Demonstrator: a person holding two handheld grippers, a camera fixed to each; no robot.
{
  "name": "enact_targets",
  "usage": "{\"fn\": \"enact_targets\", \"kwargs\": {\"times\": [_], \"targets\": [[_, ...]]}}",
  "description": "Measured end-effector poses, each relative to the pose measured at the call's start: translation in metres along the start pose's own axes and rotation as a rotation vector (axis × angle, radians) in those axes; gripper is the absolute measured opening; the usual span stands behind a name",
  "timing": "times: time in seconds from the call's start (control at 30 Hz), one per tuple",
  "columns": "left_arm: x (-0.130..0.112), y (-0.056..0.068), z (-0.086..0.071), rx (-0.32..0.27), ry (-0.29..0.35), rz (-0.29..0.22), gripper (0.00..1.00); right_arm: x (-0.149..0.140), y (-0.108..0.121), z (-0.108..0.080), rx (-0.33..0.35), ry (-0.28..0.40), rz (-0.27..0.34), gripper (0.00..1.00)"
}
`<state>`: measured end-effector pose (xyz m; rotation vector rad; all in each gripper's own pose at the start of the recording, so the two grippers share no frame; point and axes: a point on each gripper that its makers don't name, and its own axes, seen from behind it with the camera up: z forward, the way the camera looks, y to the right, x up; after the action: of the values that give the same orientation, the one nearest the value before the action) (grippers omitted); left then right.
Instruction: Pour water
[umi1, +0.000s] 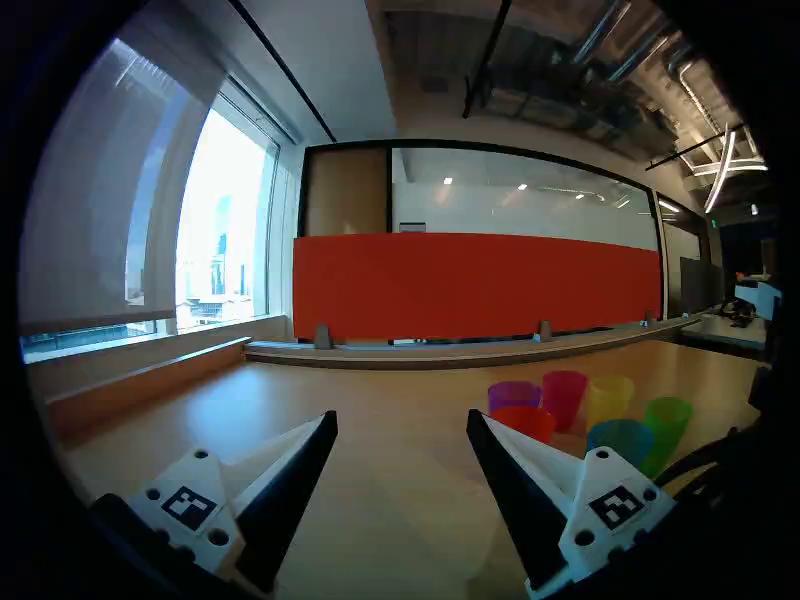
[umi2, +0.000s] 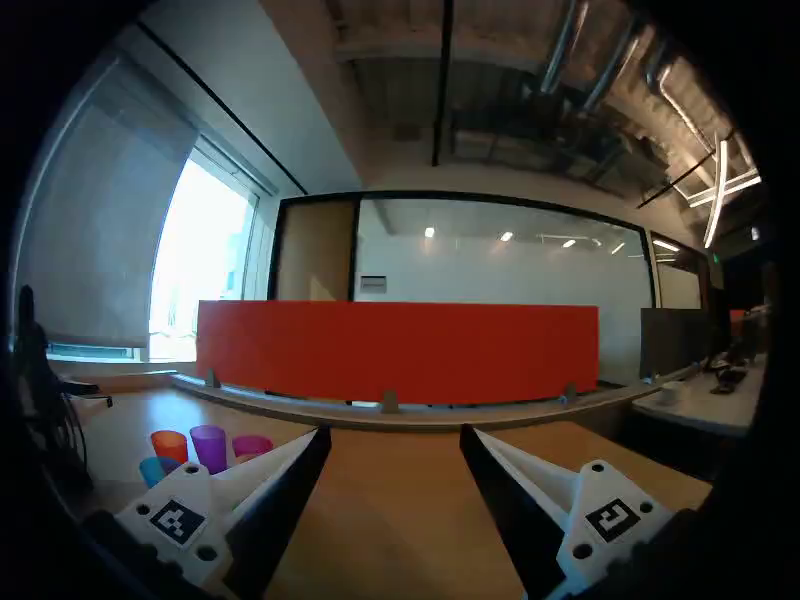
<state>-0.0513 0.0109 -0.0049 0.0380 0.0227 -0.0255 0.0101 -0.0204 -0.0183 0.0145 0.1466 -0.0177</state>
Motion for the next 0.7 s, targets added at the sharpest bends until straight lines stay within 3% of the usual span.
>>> {"fn": "enact_targets", "kwargs": {"times": [0.47, 0.7], "targets": [[0.000, -0.001, 0.000, 0.000, 0.000, 0.000, 0.96, -0.039, 0.016, 0.013, -0.045, -0.049, 0.038, 1.00], [0.000, 0.000, 0.001, 0.000, 0.000, 0.000, 0.96, -0.057, 0.022, 0.015, -0.056, -0.072, 0.020, 1.00]]}}
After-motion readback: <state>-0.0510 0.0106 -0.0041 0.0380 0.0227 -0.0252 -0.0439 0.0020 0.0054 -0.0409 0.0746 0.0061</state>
